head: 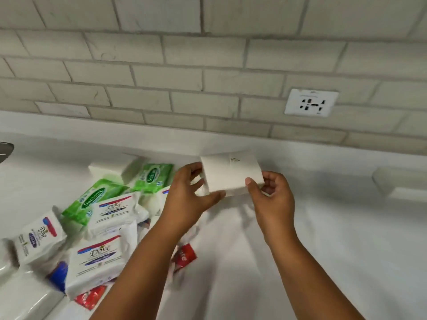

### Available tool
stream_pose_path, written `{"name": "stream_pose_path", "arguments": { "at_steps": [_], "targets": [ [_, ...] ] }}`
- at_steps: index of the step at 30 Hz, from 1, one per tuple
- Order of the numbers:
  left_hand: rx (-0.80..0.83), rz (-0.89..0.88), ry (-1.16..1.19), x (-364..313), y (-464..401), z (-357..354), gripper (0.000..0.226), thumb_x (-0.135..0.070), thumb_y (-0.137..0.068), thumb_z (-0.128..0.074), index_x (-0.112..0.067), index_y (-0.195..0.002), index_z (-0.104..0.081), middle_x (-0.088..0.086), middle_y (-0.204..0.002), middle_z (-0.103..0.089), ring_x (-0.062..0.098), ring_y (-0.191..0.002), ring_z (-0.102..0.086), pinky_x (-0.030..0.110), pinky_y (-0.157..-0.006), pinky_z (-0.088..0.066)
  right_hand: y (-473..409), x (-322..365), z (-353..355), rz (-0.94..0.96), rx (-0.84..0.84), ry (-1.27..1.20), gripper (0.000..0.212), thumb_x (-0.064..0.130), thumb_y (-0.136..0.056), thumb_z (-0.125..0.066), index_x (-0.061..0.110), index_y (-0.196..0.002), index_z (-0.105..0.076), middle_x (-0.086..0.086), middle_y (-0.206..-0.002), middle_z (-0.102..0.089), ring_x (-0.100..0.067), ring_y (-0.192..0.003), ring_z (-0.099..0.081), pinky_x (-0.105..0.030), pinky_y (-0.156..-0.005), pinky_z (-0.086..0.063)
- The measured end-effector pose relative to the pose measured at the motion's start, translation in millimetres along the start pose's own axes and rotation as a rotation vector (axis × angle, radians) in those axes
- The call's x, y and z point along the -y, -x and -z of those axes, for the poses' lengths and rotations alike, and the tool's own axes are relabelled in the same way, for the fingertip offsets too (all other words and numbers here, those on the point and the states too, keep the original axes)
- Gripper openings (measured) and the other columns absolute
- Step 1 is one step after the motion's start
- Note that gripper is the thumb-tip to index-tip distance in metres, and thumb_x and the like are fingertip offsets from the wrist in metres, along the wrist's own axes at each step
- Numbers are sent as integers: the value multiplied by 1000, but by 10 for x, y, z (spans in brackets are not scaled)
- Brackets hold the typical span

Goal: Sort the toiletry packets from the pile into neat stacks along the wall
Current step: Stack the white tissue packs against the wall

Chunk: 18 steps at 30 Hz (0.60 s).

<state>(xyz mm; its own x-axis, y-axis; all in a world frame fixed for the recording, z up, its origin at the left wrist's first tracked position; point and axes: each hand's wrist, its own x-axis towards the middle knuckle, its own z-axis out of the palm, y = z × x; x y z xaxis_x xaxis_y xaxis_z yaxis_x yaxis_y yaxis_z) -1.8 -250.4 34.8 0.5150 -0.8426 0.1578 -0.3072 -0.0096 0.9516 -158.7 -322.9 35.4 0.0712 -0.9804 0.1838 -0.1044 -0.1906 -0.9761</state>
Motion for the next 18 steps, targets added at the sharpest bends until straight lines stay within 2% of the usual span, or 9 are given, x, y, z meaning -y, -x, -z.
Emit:
{"name": "stream_pose_path", "arguments": {
  "at_steps": [3, 5, 7, 10, 13, 18],
  "targets": [
    [74, -5, -16, -166, 84, -657, 77, -26, -64, -88, -20, -130, -49, -8, -129, -56, 5, -119, -55, 19, -93, -49, -128, -161, 628, -29, -53, 13, 22, 27, -81, -74, 36, -88, -55, 11, -95, -63, -2, -83, -61, -17, -72, -49],
    [113, 11, -7, -261, 142, -1087, 73, -24, -71, -84, -21, -133, -47, -10, -131, -54, 5, -119, -54, 18, -93, -49, -211, -281, 1031, -48, -90, 29, 21, 28, -81, -74, 32, -93, -57, 9, -97, -63, -3, -84, -60, -14, -70, -47],
    [144, 38, 20, -372, 199, -1533, 68, -28, -76, -79, -22, -135, -46, -10, -132, -54, 3, -118, -55, 23, -94, -50, -297, -389, 1448, -68, -124, 59, 23, 30, -82, -73, 29, -98, -57, 8, -99, -62, -3, -85, -59, -11, -68, -44],
    [183, 86, 42, -521, 244, -2092, 54, -30, -87, -68, -24, -136, -47, -13, -131, -54, -7, -110, -55, 18, -89, -48, -427, -532, 1967, -92, -176, 85, 24, 32, -82, -72, 30, -100, -55, 8, -101, -62, -3, -85, -58, -9, -67, -42],
    [231, 128, 71, -612, 222, -2577, 45, -26, -93, -57, -24, -137, -47, -11, -130, -58, 6, -120, -54, 31, -101, -46, -565, -674, 2393, -101, -217, 109, 27, 33, -83, -72, 30, -104, -55, 5, -105, -60, -6, -90, -58, -12, -72, -43],
    [306, 199, 160, -750, 118, -3373, 38, -16, -94, -49, -22, -131, -55, -10, -107, -69, 14, -100, -66, 34, -98, -50, -846, -824, 3065, -96, -299, 135, 21, 29, -84, -71, 30, -100, -57, 6, -98, -61, -6, -85, -58, -10, -70, -42]
  ]
}}
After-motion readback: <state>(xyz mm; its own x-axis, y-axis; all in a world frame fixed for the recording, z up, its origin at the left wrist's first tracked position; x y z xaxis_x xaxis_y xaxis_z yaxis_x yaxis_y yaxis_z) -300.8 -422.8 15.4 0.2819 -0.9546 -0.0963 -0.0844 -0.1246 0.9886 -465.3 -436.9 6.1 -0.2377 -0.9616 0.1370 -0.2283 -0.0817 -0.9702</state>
